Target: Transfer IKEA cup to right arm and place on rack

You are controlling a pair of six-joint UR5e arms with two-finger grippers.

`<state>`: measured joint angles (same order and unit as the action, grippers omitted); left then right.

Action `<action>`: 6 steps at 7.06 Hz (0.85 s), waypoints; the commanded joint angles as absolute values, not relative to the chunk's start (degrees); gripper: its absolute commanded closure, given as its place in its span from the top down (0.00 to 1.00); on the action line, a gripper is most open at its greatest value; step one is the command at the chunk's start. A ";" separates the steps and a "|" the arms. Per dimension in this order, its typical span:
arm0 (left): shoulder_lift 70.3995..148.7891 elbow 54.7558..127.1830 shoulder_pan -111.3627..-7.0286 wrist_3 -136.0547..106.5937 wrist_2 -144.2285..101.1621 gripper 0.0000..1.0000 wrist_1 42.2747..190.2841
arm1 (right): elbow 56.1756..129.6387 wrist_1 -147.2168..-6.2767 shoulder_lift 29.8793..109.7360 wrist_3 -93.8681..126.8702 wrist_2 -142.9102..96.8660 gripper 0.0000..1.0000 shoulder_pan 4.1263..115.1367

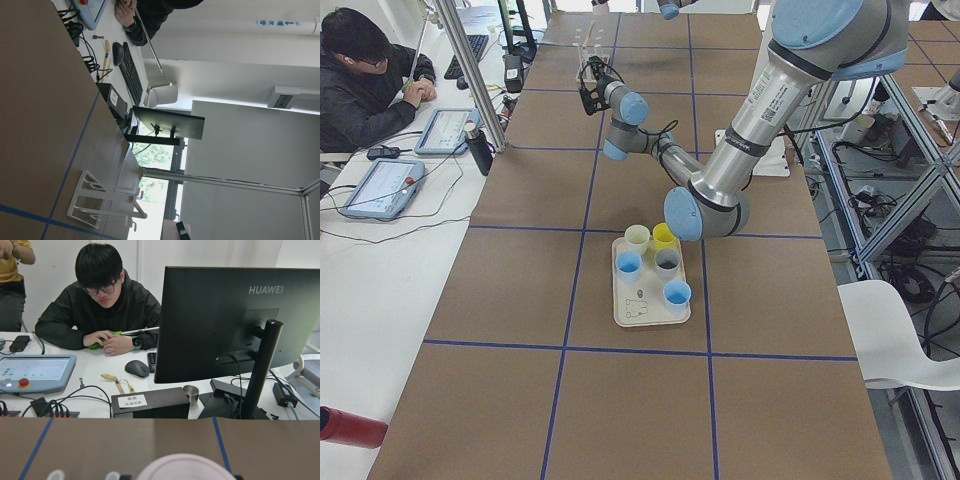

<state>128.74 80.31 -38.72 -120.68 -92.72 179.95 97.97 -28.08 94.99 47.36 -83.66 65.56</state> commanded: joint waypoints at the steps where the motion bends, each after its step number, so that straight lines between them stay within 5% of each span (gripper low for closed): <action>1: 128.50 80.24 -38.67 -120.67 -92.81 1.00 180.09 | 97.30 -27.95 95.80 47.02 -81.92 0.00 62.23; 6: 128.41 79.89 -38.50 -120.67 -92.72 1.00 180.18 | 94.40 -27.77 95.98 46.23 -81.65 0.00 62.05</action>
